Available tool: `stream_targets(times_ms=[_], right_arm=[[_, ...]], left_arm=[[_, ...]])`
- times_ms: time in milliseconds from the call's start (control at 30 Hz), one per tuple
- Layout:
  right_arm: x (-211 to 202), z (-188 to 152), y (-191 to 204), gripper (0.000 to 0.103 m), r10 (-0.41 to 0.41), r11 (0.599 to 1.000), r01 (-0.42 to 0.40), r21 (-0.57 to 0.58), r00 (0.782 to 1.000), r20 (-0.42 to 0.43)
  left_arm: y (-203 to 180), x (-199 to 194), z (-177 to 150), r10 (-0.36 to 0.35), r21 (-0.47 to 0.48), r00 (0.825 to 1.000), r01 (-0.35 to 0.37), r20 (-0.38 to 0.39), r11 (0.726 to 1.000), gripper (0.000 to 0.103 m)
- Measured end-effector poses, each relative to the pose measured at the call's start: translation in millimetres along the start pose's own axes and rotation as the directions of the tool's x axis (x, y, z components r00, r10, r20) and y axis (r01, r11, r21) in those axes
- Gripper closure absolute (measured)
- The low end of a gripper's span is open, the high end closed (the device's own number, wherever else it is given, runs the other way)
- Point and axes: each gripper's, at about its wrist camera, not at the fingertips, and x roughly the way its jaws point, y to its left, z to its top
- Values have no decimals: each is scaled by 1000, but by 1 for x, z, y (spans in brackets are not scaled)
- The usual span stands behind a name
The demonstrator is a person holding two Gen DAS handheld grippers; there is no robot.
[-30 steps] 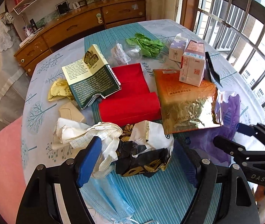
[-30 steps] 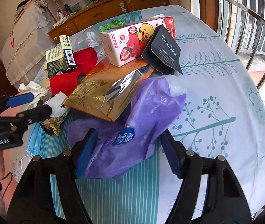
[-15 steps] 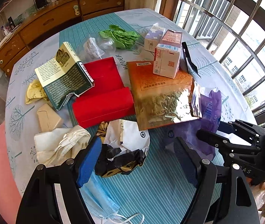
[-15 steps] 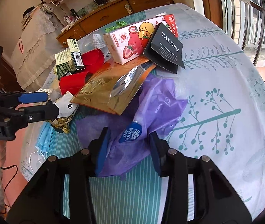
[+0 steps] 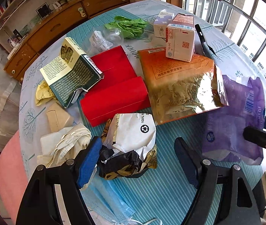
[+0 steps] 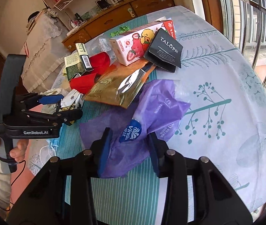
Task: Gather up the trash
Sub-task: 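Grasp the black-and-white wrapper with the left tool while the right tool grasps the purple bag, then carry the wrapper and purple bag down over the trash bin with both tools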
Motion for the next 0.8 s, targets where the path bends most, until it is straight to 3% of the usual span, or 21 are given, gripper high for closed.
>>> stream_targets(times_ms=[100,167,300,500,800], right_arm=[[-11,-6,0,69,6,1000,-6,2,1000,10],[-18,-11,0,69,11,1000,-11,6,1000,14],[-35,-20,-4,70,17,1000,-17,16,1000,24],[-65,-33,-2,71,24,1000,-24,17,998,51],[-127,-68,19,71,51,999,-49,-19,993,108]], left_arm=[[-6,1,-2,58,12,998,-58,9,998,30],[-7,1,-2,98,8,995,-98,26,995,47],[-4,-2,-4,113,-44,993,-112,33,993,50],[-4,-31,-15,42,-136,997,-34,60,990,54],[-42,-121,-74,-30,-142,984,56,178,988,54]])
